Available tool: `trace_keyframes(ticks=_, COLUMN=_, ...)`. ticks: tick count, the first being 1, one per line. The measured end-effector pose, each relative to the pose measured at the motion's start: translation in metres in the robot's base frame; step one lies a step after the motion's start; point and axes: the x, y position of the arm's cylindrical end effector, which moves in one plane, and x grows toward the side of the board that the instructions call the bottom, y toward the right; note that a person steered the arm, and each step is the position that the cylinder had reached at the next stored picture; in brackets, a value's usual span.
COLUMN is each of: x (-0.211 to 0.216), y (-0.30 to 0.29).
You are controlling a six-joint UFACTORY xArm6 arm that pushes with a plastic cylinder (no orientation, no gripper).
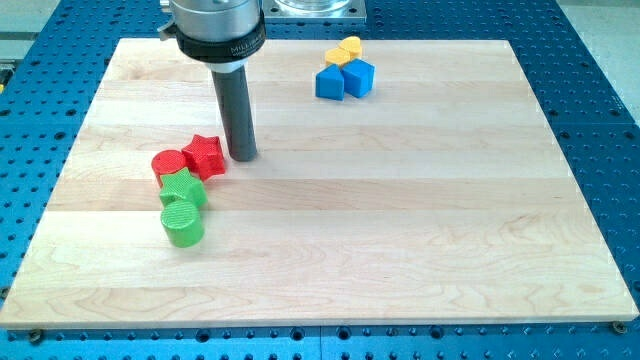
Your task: Push the red blocks to the green blocks
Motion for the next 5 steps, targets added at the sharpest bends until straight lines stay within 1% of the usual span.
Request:
trace_keyframes(ticks=2, x=-0.035, y=0.005)
trace_keyframes(ticks=3, x=-0.031, y=-0.026)
trace_keyframes(ticks=4, x=-0.02, y=-0.038)
trace_keyframes(ticks=5, x=-0.02, y=-0.038)
